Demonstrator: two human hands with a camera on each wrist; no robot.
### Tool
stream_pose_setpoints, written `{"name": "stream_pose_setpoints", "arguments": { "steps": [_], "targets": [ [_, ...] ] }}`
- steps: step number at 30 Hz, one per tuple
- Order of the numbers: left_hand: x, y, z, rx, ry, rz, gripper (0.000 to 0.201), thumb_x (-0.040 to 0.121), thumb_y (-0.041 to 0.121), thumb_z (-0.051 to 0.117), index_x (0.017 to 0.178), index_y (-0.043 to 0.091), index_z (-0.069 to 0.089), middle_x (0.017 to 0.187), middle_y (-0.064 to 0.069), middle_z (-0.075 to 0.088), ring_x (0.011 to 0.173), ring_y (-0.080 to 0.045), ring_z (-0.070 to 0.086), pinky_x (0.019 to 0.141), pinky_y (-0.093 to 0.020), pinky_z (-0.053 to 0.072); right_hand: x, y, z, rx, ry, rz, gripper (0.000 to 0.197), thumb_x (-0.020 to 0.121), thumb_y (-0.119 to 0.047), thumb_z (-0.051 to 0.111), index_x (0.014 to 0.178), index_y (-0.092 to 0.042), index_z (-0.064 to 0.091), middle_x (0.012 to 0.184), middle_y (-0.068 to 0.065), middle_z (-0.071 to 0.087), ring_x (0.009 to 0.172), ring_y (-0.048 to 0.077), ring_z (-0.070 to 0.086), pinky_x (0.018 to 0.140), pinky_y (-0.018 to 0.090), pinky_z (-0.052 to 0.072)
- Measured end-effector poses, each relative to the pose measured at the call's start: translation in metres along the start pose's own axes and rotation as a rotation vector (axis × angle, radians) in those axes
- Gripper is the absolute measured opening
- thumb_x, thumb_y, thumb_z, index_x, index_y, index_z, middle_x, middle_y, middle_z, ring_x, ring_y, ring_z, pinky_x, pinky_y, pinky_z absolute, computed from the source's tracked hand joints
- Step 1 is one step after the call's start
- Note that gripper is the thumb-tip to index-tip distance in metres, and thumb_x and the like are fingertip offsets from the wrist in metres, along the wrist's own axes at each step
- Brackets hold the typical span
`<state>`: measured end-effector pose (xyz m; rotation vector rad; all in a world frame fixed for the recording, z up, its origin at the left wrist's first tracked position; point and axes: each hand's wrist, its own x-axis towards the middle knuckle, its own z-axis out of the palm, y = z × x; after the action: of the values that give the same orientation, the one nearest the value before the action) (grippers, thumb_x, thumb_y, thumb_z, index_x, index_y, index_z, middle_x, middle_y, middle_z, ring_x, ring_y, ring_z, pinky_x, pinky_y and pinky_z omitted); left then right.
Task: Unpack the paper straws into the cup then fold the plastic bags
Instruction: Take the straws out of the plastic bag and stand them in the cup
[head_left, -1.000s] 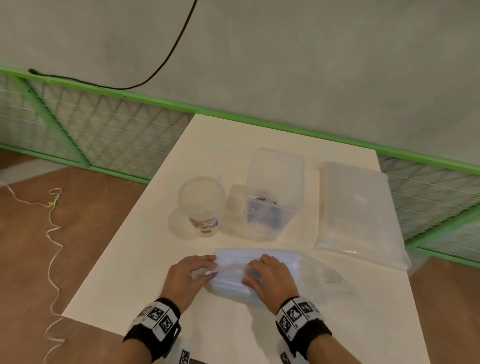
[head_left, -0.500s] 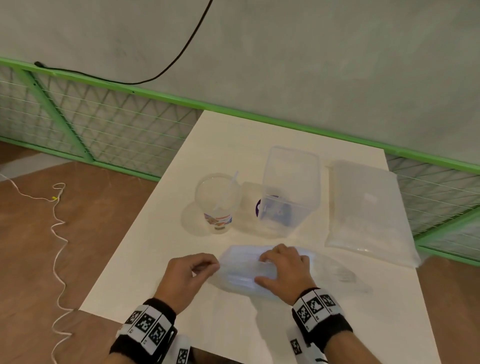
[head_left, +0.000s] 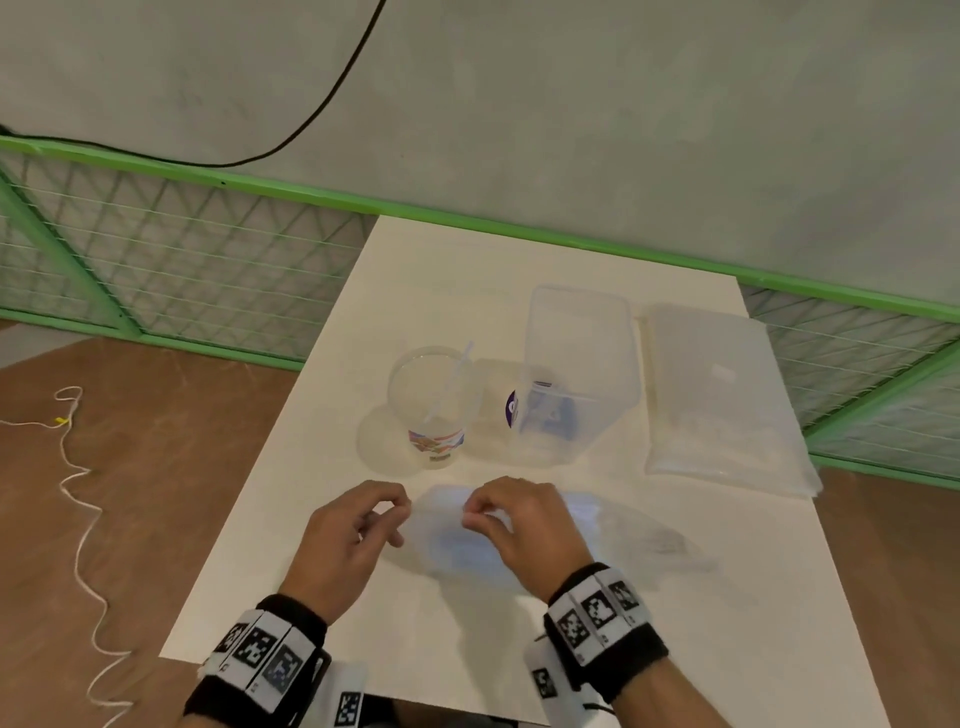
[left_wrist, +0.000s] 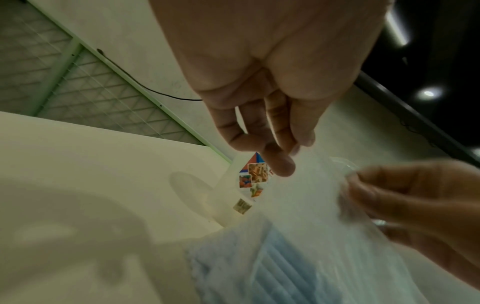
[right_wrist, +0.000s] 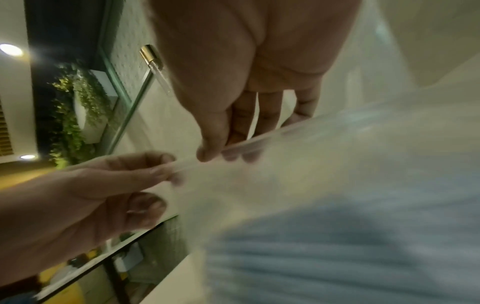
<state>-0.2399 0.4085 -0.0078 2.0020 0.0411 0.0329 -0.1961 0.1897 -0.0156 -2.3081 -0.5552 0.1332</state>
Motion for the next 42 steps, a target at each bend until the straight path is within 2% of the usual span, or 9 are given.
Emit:
{"name": "stream_pose_setpoints", "arguments": {
  "steps": [8, 17, 20, 22, 25, 29, 33, 39, 42],
  "targets": [
    [0.015, -0.011, -0.021, -0.106, 0.103, -0.123, 0.005, 0.093, 0.017, 0.062, 0.092, 0.020, 0.065, 0.065, -0.007, 0.071, 0.065, -0.041, 0.062, 0.058, -0.042, 0.046, -0.058, 0.094, -0.098, -0.285, 0.300, 0.199, 0.006, 0.077, -0.026, 0.076, 0.077, -0.022, 0.072, 0.080, -0.011, 0.072, 0.078, 0.021, 0.068, 0.078, 0.029, 0.048],
    [0.019, -0.002, -0.014, 0.000, 0.071, -0.058, 0.019, 0.091, 0.017, 0.066, 0.087, 0.035, 0.061, 0.085, 0.011, 0.069, 0.077, -0.010, 0.062, 0.065, -0.019, 0.046, -0.077, 0.105, -0.113, -0.047, 0.353, 0.330, 0.020, 0.085, -0.013, 0.073, 0.091, -0.031, 0.066, 0.101, -0.015, 0.066, 0.095, 0.007, 0.063, 0.076, 0.025, 0.055],
    [0.015, 0.006, -0.010, 0.142, -0.035, 0.042, 0.016, 0.089, 0.037, 0.063, 0.104, 0.041, 0.062, 0.095, 0.014, 0.064, 0.095, -0.005, 0.058, 0.076, -0.015, 0.042, -0.073, 0.089, -0.096, -0.019, 0.299, 0.259, 0.003, 0.086, -0.029, 0.070, 0.088, -0.028, 0.071, 0.110, -0.015, 0.062, 0.100, 0.002, 0.059, 0.078, 0.015, 0.048],
    [0.015, 0.007, -0.008, 0.263, -0.124, 0.093, 0.025, 0.089, 0.050, 0.054, 0.113, 0.044, 0.061, 0.095, 0.018, 0.058, 0.098, -0.005, 0.054, 0.081, -0.014, 0.037, -0.072, 0.089, -0.084, -0.131, 0.228, 0.250, 0.021, 0.087, -0.044, 0.062, 0.083, -0.028, 0.076, 0.112, -0.016, 0.060, 0.098, 0.005, 0.054, 0.082, 0.015, 0.037],
    [0.018, 0.008, -0.003, 0.383, -0.255, 0.066, 0.051, 0.083, 0.069, 0.033, 0.121, 0.047, 0.058, 0.089, 0.014, 0.048, 0.095, -0.003, 0.049, 0.081, -0.012, 0.034, -0.065, 0.086, -0.078, -0.208, 0.140, 0.352, 0.023, 0.093, -0.036, 0.062, 0.081, -0.027, 0.079, 0.116, -0.013, 0.057, 0.106, 0.014, 0.046, 0.087, 0.018, 0.029],
    [0.020, 0.018, 0.002, 0.432, -0.338, 0.001, 0.063, 0.080, 0.077, 0.027, 0.125, 0.045, 0.058, 0.089, 0.009, 0.042, 0.090, -0.001, 0.048, 0.078, -0.010, 0.033, -0.060, 0.078, -0.079, -0.330, 0.016, 0.379, 0.046, 0.083, -0.020, 0.069, 0.128, -0.018, 0.062, 0.138, -0.001, 0.047, 0.114, 0.026, 0.043, 0.096, 0.025, 0.035],
    [0.018, 0.028, 0.002, 0.382, -0.355, -0.026, 0.047, 0.084, 0.068, 0.033, 0.119, 0.051, 0.061, 0.108, 0.014, 0.039, 0.098, 0.000, 0.048, 0.085, -0.012, 0.034, -0.063, 0.066, -0.079, -0.225, -0.068, 0.338, 0.097, 0.064, -0.017, 0.070, 0.148, -0.028, 0.025, 0.151, -0.018, 0.014, 0.114, 0.015, 0.032, 0.093, 0.023, 0.036],
    [0.013, 0.024, 0.017, 0.604, -0.420, -0.100, 0.030, 0.096, 0.050, 0.045, 0.104, 0.036, 0.071, 0.129, 0.011, 0.034, 0.099, -0.009, 0.037, 0.085, -0.018, 0.029, -0.061, 0.066, -0.064, -0.350, 0.209, 0.372, 0.056, 0.079, -0.004, 0.073, 0.131, -0.018, 0.059, 0.138, -0.001, 0.050, 0.110, 0.028, 0.053, 0.085, 0.031, 0.048],
    [0.016, 0.022, 0.020, 0.659, -0.322, -0.139, 0.025, 0.096, 0.025, 0.052, 0.114, 0.029, 0.068, 0.137, 0.002, 0.034, 0.105, -0.015, 0.040, 0.090, -0.017, 0.031, -0.060, 0.061, -0.062, -0.409, 0.070, 0.413, 0.097, 0.068, 0.009, 0.068, 0.149, -0.026, 0.029, 0.153, -0.003, 0.011, 0.111, 0.026, 0.038, 0.080, 0.023, 0.044]
  ]
}}
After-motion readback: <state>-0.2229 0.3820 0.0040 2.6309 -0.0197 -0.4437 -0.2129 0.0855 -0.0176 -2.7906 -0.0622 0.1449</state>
